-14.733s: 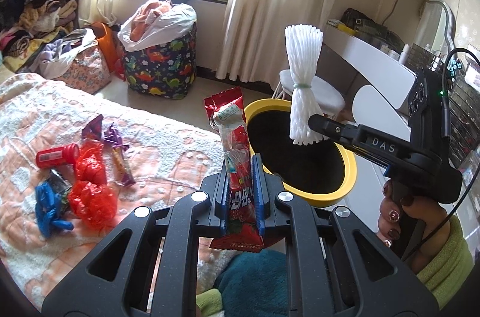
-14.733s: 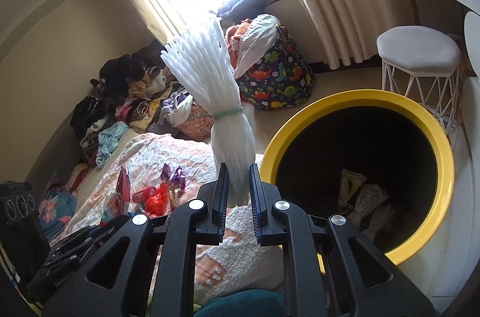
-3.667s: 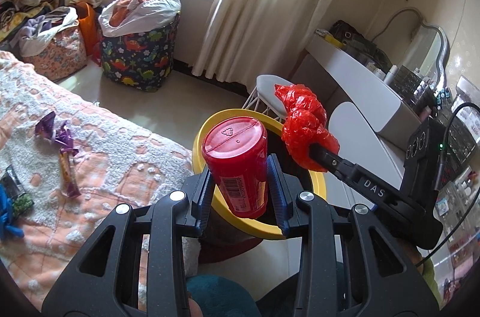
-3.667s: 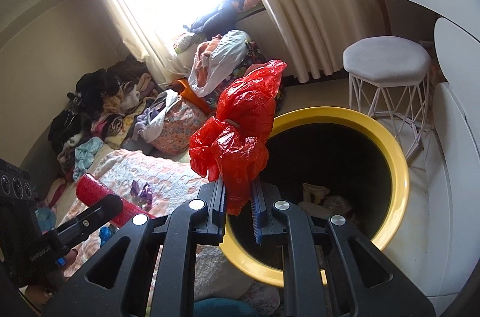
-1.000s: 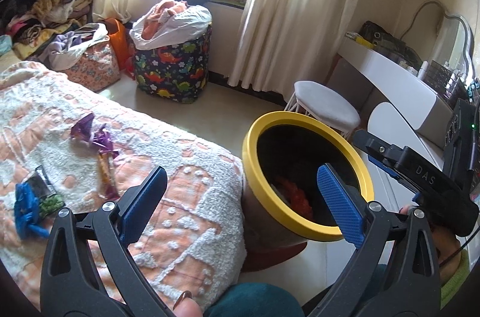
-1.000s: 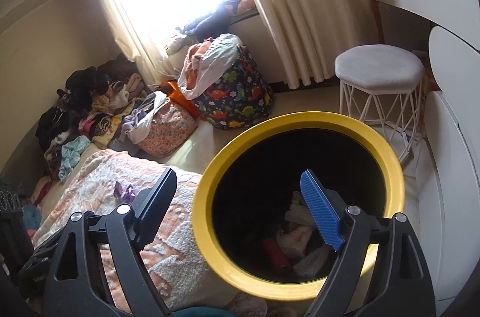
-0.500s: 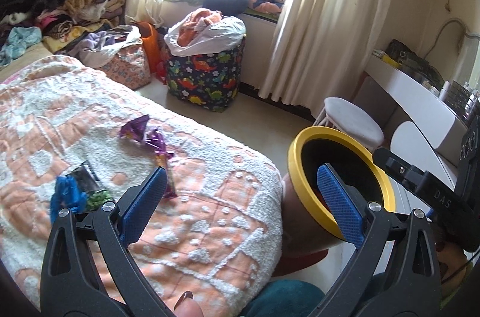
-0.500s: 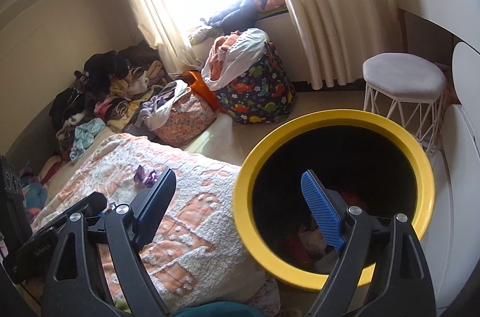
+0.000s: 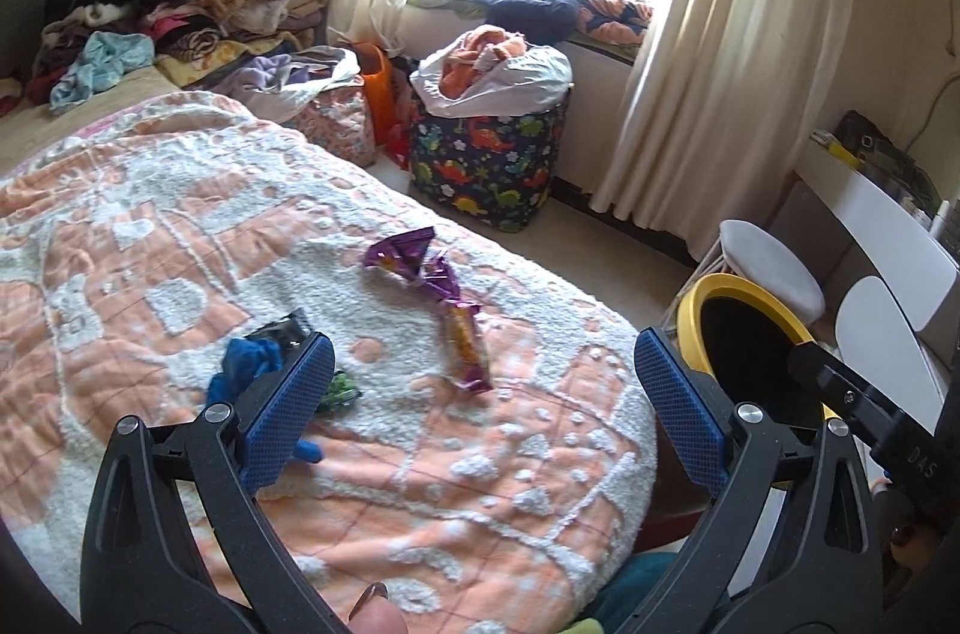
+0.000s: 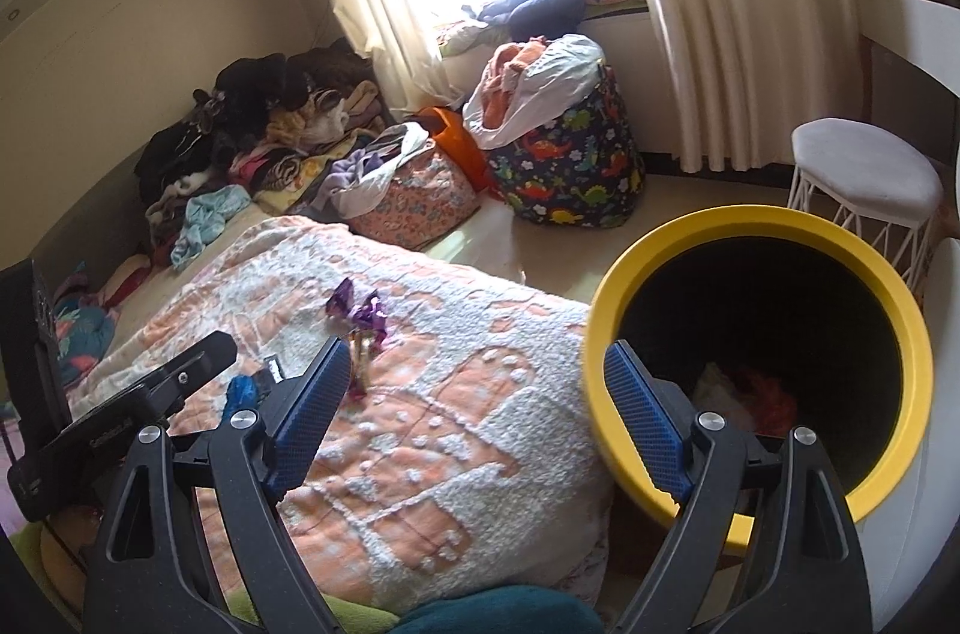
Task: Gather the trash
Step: 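Move both tools back toward the trash on the bed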
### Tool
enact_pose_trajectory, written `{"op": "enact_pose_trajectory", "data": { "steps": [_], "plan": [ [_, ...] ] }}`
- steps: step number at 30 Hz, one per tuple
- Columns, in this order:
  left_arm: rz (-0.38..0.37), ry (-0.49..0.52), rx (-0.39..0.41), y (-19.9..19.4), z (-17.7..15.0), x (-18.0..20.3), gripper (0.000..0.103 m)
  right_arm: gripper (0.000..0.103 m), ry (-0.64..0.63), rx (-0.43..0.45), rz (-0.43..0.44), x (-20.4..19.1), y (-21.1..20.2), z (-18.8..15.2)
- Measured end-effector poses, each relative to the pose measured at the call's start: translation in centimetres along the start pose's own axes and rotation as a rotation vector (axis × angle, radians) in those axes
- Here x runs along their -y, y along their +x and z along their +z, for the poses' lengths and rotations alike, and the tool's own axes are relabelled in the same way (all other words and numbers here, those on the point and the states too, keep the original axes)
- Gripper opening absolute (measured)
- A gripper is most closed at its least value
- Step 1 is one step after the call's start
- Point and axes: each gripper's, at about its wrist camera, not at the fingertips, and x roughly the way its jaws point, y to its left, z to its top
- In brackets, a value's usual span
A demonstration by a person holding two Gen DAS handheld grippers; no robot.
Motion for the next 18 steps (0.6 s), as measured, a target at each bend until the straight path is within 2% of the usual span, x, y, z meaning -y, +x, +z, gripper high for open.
{"op": "enact_pose_trajectory", "data": {
  "steps": [11, 18],
  "plan": [
    [0.066, -0.054, -0.009, -0.3, -0.3, -4.0, 0.092, 0.084, -0.078, -0.067, 0.041, -4.2, 2.5, -0.8],
    [0.122, -0.095, -0.048, 0.1, -0.8, -7.3, 0.092, 0.084, -0.106, -0.136, 0.068, -6.4, 5.5, -1.1]
  ]
}}
